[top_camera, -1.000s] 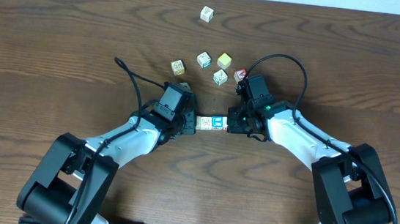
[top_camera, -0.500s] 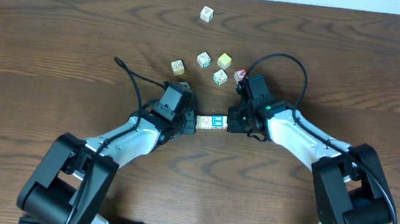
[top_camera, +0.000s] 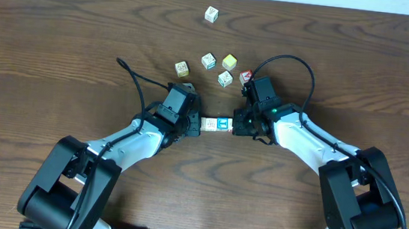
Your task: Lift 4 blocks
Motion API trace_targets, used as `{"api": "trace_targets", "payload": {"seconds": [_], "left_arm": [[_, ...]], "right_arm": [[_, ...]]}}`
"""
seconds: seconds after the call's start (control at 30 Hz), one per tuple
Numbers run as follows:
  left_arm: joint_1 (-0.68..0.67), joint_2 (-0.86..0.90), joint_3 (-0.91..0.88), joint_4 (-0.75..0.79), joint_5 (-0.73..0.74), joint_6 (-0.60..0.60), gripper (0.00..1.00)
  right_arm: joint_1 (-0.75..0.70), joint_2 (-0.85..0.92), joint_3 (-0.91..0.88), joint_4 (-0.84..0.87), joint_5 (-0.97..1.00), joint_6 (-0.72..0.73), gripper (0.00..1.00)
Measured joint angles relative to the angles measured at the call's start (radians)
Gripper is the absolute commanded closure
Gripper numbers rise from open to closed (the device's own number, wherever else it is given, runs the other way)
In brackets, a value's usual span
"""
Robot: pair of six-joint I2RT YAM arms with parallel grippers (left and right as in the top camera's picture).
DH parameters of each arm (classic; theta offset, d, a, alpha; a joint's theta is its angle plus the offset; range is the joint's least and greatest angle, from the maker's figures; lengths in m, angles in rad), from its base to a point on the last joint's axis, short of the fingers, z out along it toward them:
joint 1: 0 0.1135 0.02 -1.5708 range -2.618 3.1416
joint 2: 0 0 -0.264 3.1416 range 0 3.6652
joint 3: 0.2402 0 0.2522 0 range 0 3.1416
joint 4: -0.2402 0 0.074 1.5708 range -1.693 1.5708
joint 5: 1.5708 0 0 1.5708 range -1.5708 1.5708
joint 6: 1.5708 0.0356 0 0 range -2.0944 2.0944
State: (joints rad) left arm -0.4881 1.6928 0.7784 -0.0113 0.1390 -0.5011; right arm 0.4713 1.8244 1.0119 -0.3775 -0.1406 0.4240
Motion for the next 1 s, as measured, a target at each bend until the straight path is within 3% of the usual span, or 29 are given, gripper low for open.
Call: {"api": "trace_targets", "payload": {"seconds": [1.0], "left_arm": [[-0.003, 0.0, 0.0, 0.021, -0.023, 0.0, 0.93]], "right_arm": [[0.0, -0.025, -0.006, 0.019, -0.002, 0.001, 0.99]]}}
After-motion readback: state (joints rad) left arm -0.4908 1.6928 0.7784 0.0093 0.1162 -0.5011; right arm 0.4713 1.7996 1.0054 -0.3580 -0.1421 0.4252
